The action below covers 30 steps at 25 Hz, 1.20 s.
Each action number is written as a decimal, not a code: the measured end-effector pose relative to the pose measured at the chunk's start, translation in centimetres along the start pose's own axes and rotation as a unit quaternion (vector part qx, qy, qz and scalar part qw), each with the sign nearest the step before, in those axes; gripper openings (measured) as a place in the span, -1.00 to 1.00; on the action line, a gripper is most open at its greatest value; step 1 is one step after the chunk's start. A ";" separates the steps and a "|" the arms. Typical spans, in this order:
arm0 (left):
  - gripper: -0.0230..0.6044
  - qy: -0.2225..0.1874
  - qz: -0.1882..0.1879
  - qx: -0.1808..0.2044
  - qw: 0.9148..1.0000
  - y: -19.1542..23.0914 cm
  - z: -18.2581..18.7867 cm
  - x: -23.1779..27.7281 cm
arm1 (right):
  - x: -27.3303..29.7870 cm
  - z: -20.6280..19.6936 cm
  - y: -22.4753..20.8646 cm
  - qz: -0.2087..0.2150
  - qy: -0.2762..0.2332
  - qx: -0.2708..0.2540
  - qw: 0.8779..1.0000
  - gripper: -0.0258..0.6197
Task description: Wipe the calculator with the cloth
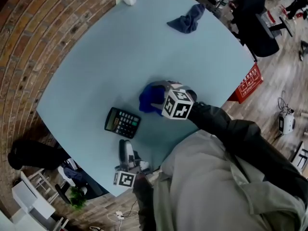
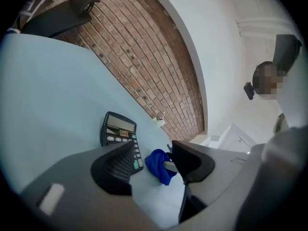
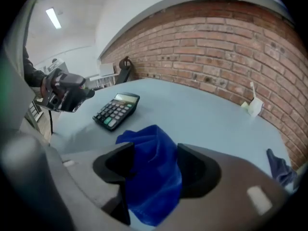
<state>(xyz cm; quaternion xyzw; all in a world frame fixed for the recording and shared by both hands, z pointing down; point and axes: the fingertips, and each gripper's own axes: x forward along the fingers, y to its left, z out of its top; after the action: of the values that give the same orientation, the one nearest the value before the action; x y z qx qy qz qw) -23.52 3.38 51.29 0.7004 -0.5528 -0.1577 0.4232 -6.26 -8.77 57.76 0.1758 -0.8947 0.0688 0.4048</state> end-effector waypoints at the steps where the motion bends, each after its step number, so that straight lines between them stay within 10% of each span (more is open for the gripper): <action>1: -0.12 0.004 0.007 0.002 1.000 0.6 0.2 0.3 | 0.9 -0.4 0.1 0.007 0.019 -0.001 1.000 -0.09; 14: 0.23 0.058 0.070 0.162 0.983 9.3 6.5 7.4 | 3.0 -0.8 0.3 0.047 0.035 0.028 0.998 -0.21; 21: -0.25 0.114 0.072 0.302 0.944 8.6 4.5 9.9 | 3.1 -0.7 0.2 0.049 0.026 0.039 0.998 -0.24; 24: -0.38 0.113 0.042 0.284 0.951 7.5 4.2 10.5 | 3.2 -0.5 0.5 0.057 0.015 0.042 0.997 -0.41; 30: -0.76 0.038 -0.019 0.105 0.994 5.4 4.5 9.1 | 1.1 0.9 0.2 0.063 -0.098 0.147 0.982 -0.60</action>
<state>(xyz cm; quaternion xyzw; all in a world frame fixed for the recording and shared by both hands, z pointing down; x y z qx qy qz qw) -26.94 -6.94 55.02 0.7568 -0.5365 -0.0799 0.3647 -7.61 -9.10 58.03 0.1826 -0.9194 0.2075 0.2799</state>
